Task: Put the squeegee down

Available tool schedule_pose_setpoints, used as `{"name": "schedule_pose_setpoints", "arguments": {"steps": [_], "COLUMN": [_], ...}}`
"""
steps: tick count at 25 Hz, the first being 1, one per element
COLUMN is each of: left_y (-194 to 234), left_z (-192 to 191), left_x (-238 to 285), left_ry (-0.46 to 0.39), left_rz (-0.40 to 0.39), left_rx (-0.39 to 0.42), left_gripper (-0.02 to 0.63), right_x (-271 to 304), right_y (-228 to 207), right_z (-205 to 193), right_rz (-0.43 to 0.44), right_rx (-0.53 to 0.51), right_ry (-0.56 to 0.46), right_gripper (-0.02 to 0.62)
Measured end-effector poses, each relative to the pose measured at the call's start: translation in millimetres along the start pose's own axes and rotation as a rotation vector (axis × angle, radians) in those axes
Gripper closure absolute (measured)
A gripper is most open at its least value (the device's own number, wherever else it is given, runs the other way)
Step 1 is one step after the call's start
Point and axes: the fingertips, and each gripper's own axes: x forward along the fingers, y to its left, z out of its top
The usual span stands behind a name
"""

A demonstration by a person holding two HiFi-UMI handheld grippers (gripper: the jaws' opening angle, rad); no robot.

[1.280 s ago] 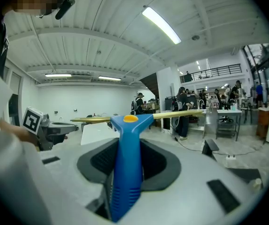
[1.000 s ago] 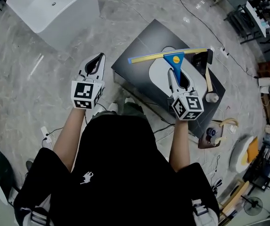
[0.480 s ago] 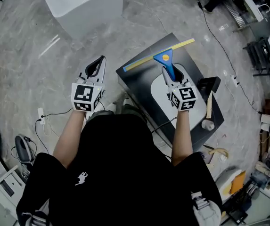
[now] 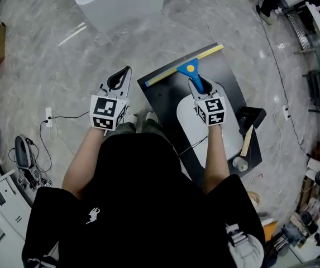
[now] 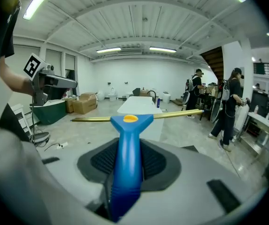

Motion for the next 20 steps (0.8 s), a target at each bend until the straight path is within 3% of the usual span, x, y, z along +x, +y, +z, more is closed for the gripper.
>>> {"name": "schedule_pose_setpoints", "arguments": {"steps": [9,20], "left_y": [-37,-49], "left_z": [-28,-63], "left_x": [38,57], "left_ry": [0.084,0.185], "left_rz": [-0.028,-0.017], "left_rx": [-0.003,-0.007], "left_gripper": [0.603,0.603], "right_x": [26,61], "right_y": [-17,-24], "right_z": [-38,-72], "right_rz": [0.022,0.039], "right_rx": [0.032,0.064], "right_ry": [0.048,0.090], "right_gripper": [0.463,0.463]}}
